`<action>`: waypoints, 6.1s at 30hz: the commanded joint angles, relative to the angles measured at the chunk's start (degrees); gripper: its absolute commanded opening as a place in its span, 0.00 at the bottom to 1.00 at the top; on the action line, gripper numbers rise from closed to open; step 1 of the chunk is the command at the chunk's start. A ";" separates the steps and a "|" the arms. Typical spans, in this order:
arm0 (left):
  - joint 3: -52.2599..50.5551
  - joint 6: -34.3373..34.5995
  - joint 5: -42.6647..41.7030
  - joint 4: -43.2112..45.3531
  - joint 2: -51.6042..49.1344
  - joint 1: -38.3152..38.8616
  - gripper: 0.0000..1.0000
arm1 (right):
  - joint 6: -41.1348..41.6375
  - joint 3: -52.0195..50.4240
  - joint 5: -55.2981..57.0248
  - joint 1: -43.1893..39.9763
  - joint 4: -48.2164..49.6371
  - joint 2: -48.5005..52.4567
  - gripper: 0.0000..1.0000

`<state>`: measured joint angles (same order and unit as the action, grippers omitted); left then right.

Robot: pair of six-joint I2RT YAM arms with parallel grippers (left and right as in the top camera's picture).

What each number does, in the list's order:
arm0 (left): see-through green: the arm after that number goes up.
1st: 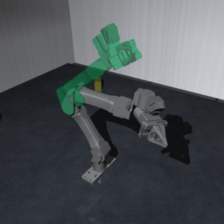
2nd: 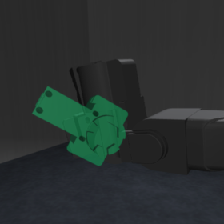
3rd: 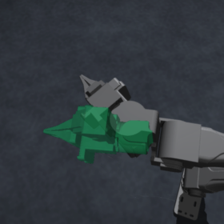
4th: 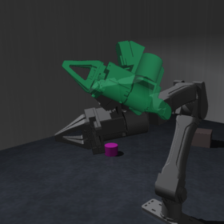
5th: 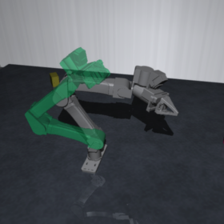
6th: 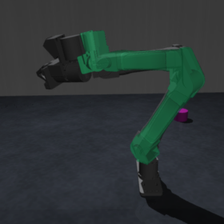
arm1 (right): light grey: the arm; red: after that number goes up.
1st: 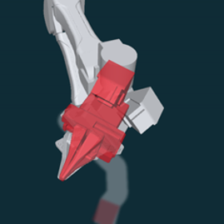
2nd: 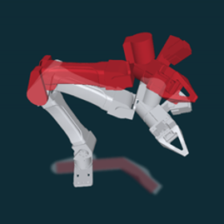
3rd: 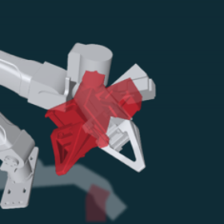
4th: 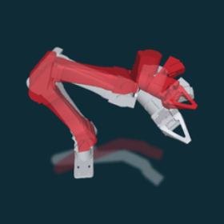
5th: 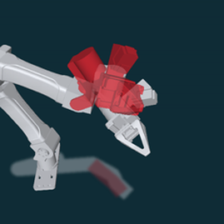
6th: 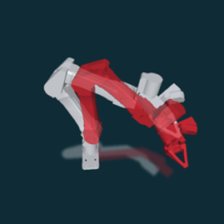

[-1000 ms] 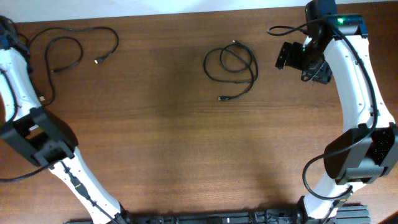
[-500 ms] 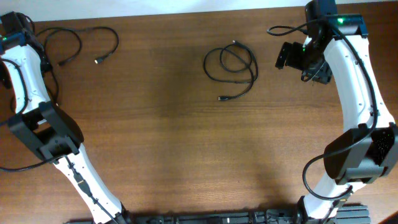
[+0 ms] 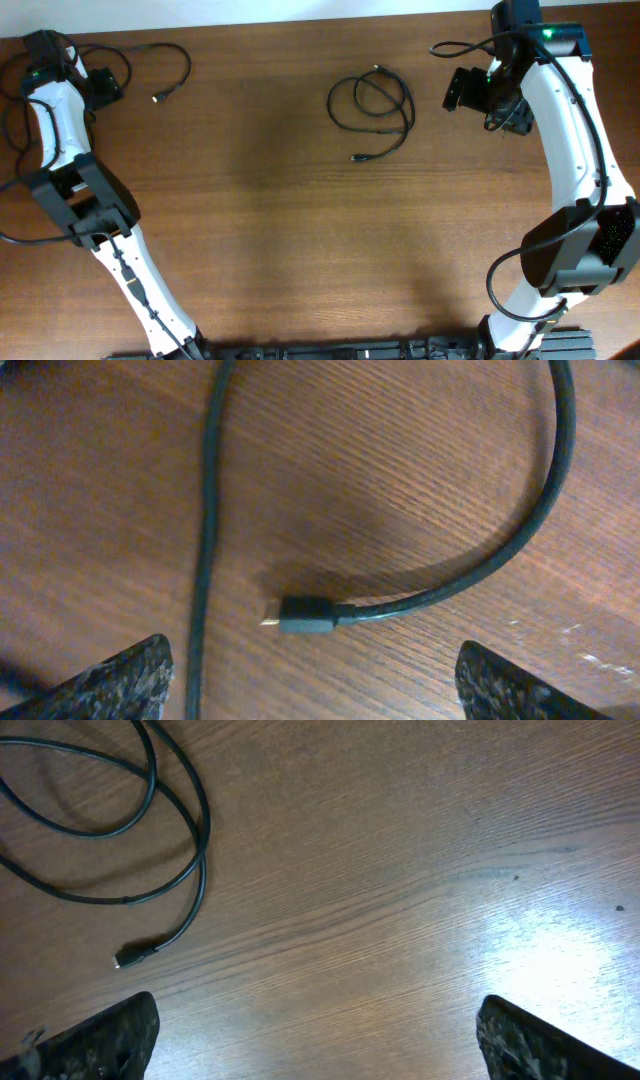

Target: Untangle cables

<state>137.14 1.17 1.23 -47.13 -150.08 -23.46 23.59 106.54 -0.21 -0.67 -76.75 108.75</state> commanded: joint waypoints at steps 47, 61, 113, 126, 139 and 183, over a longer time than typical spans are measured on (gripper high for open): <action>5.05 36.92 -10.60 -22.84 -6.14 -23.93 0.16 | -0.24 -0.26 0.72 -0.15 -0.20 0.39 0.99; 21.22 19.54 -8.76 -36.68 -5.95 -22.32 1.00 | -0.24 -0.26 0.72 -0.15 -0.17 0.39 0.99; -46.31 20.20 -24.13 3.26 22.16 -15.87 0.31 | -0.24 -0.26 0.72 -0.15 -0.20 0.39 0.99; -45.92 25.33 -20.31 25.03 22.18 -3.91 0.29 | -0.24 -0.26 0.72 -0.15 -0.17 0.39 0.99; -36.11 24.90 8.00 -0.94 28.81 -20.79 0.99 | -0.24 -0.26 0.72 -0.15 -0.17 0.39 0.99; -27.87 19.58 -13.94 18.82 18.97 -26.88 0.99 | -0.24 -0.26 0.72 -0.15 -0.17 0.39 0.99</action>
<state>106.59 23.16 -10.98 -27.38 -130.52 -50.41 23.55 106.54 -0.21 -0.67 -76.75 108.84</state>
